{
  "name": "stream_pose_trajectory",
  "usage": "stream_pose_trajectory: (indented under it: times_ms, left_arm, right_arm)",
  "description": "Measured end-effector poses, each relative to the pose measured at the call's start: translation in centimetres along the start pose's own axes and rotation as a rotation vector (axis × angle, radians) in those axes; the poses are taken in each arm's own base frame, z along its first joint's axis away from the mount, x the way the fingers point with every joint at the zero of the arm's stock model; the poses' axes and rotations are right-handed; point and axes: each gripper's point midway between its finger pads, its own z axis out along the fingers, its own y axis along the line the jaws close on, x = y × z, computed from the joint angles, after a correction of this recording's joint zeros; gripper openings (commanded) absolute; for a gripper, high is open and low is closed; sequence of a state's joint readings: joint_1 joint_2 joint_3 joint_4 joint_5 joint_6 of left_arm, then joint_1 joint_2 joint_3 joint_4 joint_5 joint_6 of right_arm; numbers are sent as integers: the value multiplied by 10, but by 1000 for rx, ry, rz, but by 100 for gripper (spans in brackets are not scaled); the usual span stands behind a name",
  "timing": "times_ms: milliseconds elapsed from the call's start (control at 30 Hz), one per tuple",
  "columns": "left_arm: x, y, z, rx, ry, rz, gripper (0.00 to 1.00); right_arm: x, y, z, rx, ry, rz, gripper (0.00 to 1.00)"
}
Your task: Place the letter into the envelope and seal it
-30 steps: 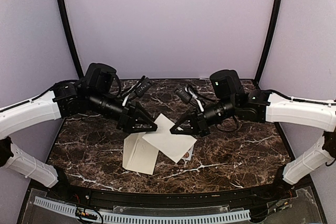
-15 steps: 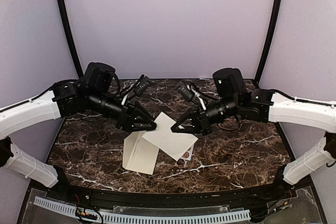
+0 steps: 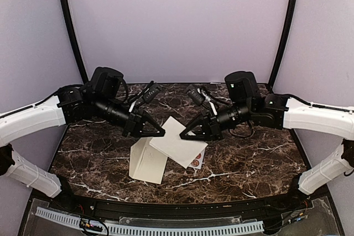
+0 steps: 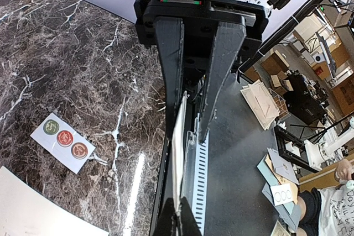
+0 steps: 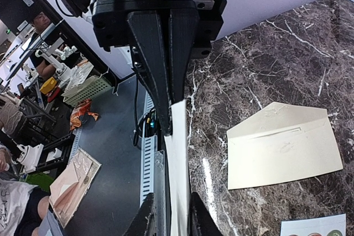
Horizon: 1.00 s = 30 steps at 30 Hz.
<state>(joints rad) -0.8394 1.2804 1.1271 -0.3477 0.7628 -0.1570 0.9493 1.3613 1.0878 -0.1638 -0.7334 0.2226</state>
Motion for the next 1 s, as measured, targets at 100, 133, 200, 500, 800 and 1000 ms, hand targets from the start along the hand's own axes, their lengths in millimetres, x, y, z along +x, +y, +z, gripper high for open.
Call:
stream_pose_trajectory:
  times_ms: [100, 133, 200, 500, 800, 1000]
  left_arm:
    - [1, 0, 1, 0, 3, -1, 0]
    - [1, 1, 1, 0, 4, -1, 0]
    - [1, 1, 1, 1, 6, 0, 0]
    - [0, 6, 1, -26, -5, 4, 60]
    - [-10, 20, -19, -148, -251, -13, 89]
    - [-36, 13, -35, -135, -440, -12, 92]
  right_arm:
    - [0, 0, 0, 1, -2, 1, 18]
    - [0, 0, 0, 1, -1, 3, 15]
    - [1, -1, 1, 1, 1, 5, 3]
    - [1, -7, 5, 19, -1, 16, 0]
    - [-22, -15, -8, 87, -246, 11, 0]
    - [-57, -8, -21, 78, -457, -15, 0]
